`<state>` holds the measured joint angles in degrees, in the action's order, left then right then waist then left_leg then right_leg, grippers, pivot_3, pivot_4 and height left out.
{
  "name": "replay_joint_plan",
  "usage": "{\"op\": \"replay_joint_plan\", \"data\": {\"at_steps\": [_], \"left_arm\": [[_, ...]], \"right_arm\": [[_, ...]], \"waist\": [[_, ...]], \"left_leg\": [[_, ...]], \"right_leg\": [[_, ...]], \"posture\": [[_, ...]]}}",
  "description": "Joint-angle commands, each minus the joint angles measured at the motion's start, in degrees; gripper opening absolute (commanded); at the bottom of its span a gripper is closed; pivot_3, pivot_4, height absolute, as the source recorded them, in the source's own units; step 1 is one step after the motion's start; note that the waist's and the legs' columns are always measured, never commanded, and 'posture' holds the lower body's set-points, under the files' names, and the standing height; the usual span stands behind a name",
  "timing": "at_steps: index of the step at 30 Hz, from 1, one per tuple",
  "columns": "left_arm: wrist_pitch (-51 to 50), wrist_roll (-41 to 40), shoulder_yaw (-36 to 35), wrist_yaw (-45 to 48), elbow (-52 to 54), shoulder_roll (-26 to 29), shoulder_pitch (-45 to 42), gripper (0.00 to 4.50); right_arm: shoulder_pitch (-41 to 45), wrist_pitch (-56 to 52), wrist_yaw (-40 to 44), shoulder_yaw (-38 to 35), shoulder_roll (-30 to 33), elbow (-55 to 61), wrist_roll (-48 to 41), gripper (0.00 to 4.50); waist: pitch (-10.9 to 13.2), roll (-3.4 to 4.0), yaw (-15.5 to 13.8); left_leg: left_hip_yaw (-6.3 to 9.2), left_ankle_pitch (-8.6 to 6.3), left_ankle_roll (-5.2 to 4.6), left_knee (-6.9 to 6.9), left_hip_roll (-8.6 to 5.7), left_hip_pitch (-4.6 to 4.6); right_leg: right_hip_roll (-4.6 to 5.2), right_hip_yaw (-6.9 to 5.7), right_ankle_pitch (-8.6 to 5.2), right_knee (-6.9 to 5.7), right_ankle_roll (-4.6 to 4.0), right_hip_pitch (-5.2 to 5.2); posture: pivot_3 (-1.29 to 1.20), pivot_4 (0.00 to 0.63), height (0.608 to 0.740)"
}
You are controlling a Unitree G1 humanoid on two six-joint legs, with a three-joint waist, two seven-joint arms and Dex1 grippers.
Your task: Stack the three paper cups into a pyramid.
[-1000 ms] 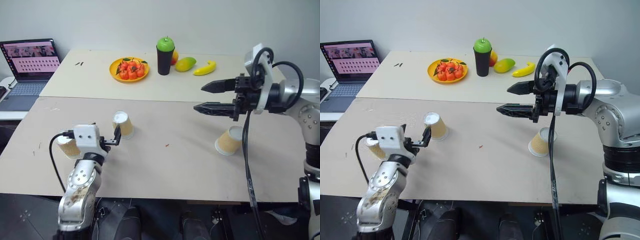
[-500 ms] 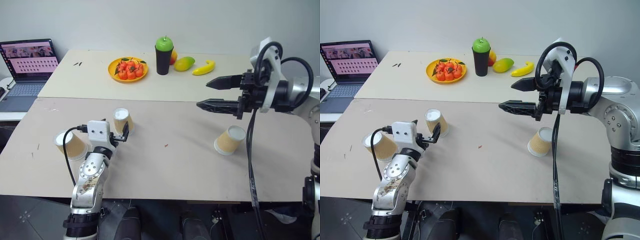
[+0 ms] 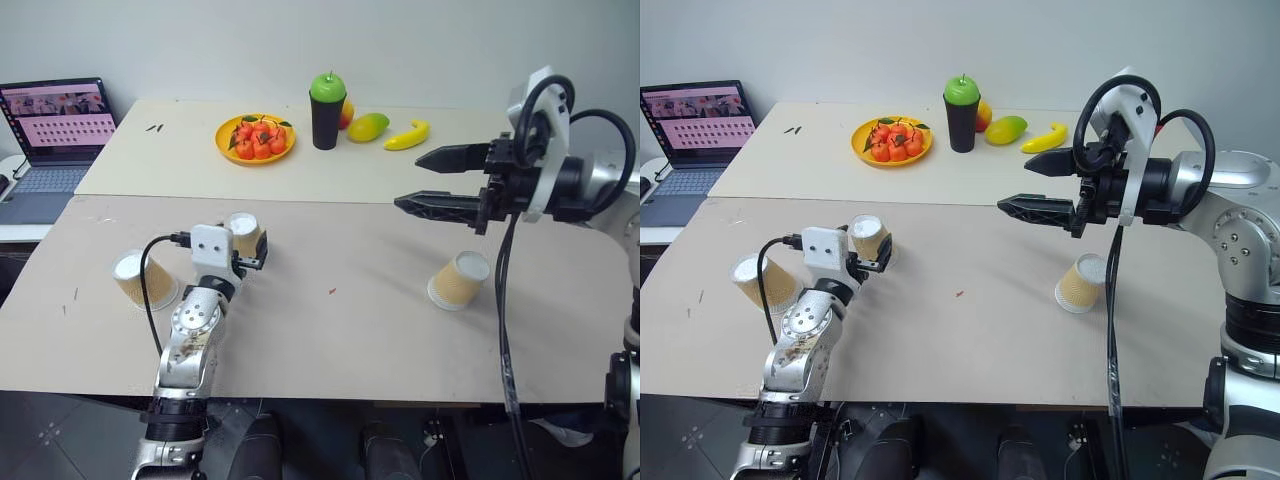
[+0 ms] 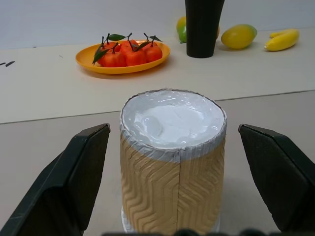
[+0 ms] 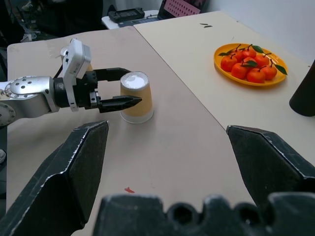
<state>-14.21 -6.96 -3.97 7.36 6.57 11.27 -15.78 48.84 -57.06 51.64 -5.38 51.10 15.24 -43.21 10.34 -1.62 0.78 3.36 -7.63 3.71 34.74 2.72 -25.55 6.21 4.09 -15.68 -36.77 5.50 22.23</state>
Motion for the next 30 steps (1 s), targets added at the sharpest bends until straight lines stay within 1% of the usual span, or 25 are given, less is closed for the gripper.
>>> {"op": "replay_joint_plan", "data": {"at_steps": [1, 2, 5, 6, 8, 14, 19, 24, 28, 30], "left_arm": [[2.04, 0.53, -0.21, -0.08, -0.02, -0.24, -1.25, 3.95], [2.21, 0.58, -0.24, -0.11, -0.18, -0.31, -1.36, 3.8], [3.14, 0.74, -0.47, -0.61, -1.05, -0.71, -2.15, 2.7], [3.38, 0.86, -0.42, -0.72, -1.31, -0.79, -2.38, 2.52], [3.64, 1.07, -0.33, -0.96, -1.59, -0.96, -2.62, 2.44], [3.05, 0.81, 0.57, -0.82, 0.47, -1.63, -2.14, 2.43], [1.24, -0.17, 2.8, 1.06, 3.98, -2.27, -1.62, 2.43], [-3.36, -0.48, 5.93, 1.54, 9.94, -3.55, -1.31, 2.43], [-6.28, -1.77, 8.23, 5.41, 12.18, -2.51, -2.82, 2.43], [-8.27, -4.87, 8.6, 11.6, 11.69, 0.07, -5.54, 2.43]], "right_arm": [[0.71, 0.92, -0.45, -2.51, 0.77, 1.19, -0.36, 4.5], [0.69, 0.95, -0.44, -2.51, 0.77, 1.17, -0.35, 4.5], [0.67, 1.2, -0.53, -2.47, 0.74, 1.1, -0.13, 4.5], [0.65, 1.28, -0.55, -2.47, 0.72, 1.06, -0.07, 4.5], [0.59, 1.36, -0.55, -2.47, 0.72, 1.05, -0.02, 4.5], [0.58, 1.48, -0.75, -2.27, 0.58, 1.14, -0.01, 4.5], [0.84, 1.57, -1.06, -2.23, 0.31, 1.11, -0.03, 4.5], [0.13, 1.89, -1.51, -2.63, 0.15, 1.48, -0.15, 4.5], [-0.47, 1.8, -2.27, -3.1, -0.11, 2.16, -0.56, 4.5], [-1.24, 1.62, -3.07, -3.63, -0.45, 3.05, -0.98, 4.5]], "waist": [[0.0, 0.0, -0.01], [0.0, 0.0, -0.01], [0.0, 0.0, -0.03], [0.0, 0.0, -0.04], [0.0, 0.0, -0.04], [0.0, 0.0, -0.04], [0.0, 0.0, -0.04], [0.0, 0.0, -0.04], [0.0, 0.0, -0.04], [0.0, 0.0, -0.03]], "left_leg": [[0.0, 0.0, 0.0, 0.0, 0.0, 0.0], [0.0, 0.0, 0.0, 0.0, 0.0, 0.0], [0.0, 0.0, 0.0, 0.0, 0.0, 0.0], [0.0, 0.0, 0.0, 0.01, 0.0, 0.0], [0.0, 0.0, 0.0, 0.01, 0.0, 0.0], [0.0, 0.0, 0.0, -0.01, 0.0, 0.0], [0.0, 0.0, 0.0, 0.0, 0.0, 0.0], [0.0, 0.0, 0.0, 0.0, 0.0, -0.01], [0.0, 0.0, 0.0, 0.0, 0.0, -0.01], [0.01, 0.0, 0.0, 0.01, 0.0, -0.01]], "right_leg": [[0.0, 0.0, 0.0, 0.0, 0.0, 0.0], [0.0, 0.0, 0.0, 0.0, 0.0, 0.0], [0.0, 0.0, 0.0, 0.0, 0.0, 0.0], [0.0, 0.0, 0.0, -0.01, 0.0, 0.0], [0.0, 0.0, 0.0, -0.01, 0.0, 0.0], [0.0, 0.0, 0.0, 0.0, 0.01, 0.0], [0.0, 0.0, 0.0, 0.0, 0.01, 0.0], [0.0, 0.0, 0.0, 0.0, 0.01, 0.0], [0.0, 0.0, 0.0, 0.0, 0.01, 0.0], [0.0, 0.0, 0.0, -0.01, 0.01, 0.0]], "posture": [[0.0, 0.15, 0.735], [0.0, 0.15, 0.735], [0.0, 0.15, 0.735], [0.0, 0.15, 0.735], [0.0, 0.15, 0.735], [0.0, 0.15, 0.735], [0.0, 0.15, 0.735], [0.0, 0.15, 0.735], [0.0, 0.15, 0.735], [0.0, 0.15, 0.735]]}}
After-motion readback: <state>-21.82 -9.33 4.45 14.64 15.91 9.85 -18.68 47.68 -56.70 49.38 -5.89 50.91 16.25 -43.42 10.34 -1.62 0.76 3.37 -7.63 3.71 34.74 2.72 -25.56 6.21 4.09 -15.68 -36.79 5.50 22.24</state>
